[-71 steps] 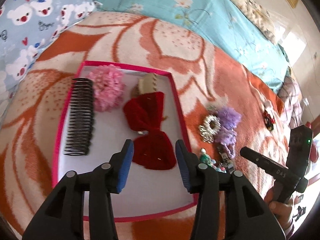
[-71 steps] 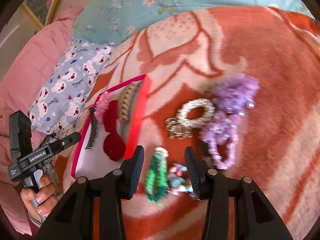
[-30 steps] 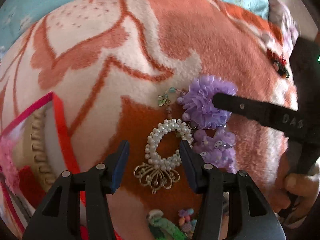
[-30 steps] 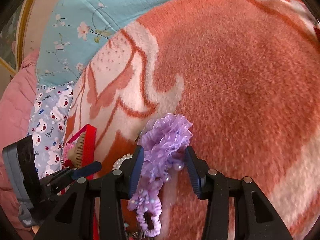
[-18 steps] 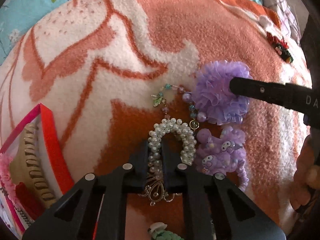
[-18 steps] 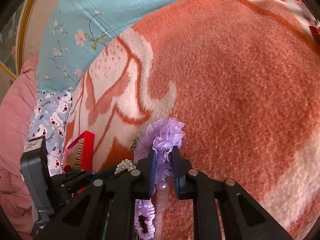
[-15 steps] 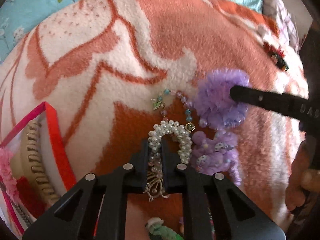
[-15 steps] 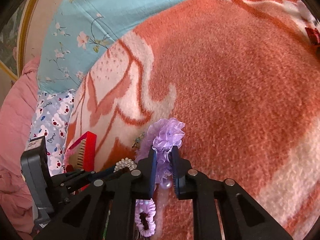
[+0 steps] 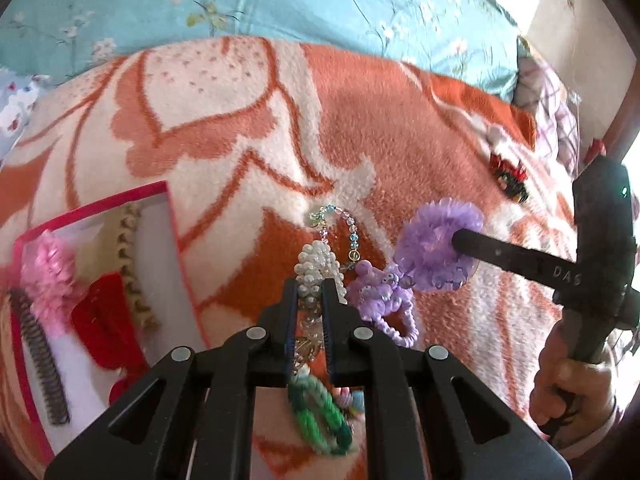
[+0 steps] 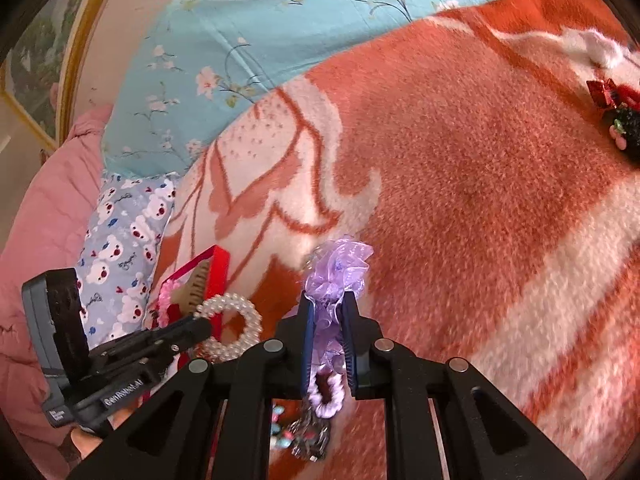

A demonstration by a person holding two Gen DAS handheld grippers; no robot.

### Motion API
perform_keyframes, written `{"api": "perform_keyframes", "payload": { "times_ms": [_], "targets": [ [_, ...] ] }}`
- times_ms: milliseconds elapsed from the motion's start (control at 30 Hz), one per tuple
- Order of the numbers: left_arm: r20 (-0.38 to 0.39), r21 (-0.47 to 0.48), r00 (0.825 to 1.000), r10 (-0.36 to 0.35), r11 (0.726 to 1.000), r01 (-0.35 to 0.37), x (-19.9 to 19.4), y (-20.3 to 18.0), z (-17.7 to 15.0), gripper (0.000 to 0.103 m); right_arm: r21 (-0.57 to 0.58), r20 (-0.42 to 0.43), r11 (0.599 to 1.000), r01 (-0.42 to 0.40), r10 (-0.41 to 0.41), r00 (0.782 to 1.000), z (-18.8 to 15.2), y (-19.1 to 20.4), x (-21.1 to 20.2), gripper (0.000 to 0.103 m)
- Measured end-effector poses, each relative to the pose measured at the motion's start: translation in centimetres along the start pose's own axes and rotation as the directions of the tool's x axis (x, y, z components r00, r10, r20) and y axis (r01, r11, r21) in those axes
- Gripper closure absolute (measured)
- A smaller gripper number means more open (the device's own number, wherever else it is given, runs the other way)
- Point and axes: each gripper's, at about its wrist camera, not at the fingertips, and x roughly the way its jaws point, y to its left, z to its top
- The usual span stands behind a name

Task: Organize jewelry
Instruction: 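Carry the pearl tie and purple scrunchie into the box and release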

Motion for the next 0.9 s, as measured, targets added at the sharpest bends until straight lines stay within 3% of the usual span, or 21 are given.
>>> {"api": "perform_keyframes", "payload": {
  "times_ms": [433,900],
  "targets": [
    [0.075,-0.139,0.997,0.007,0.99,0.004,-6.2,3.8,-3.5,0.094,-0.075,-0.017,0.995,-0.071,0.07,0.997,-2.9,4.9,-2.3,0.091],
    [0.144,-0.262,0.987,0.066,0.965,-0.026,-11.4,8.5,-6.9,0.094,-0.167,-0.101,0.974,-0.153,0.138,0.985,-6.3,10.9,-0.9,0.091]
  ]
}}
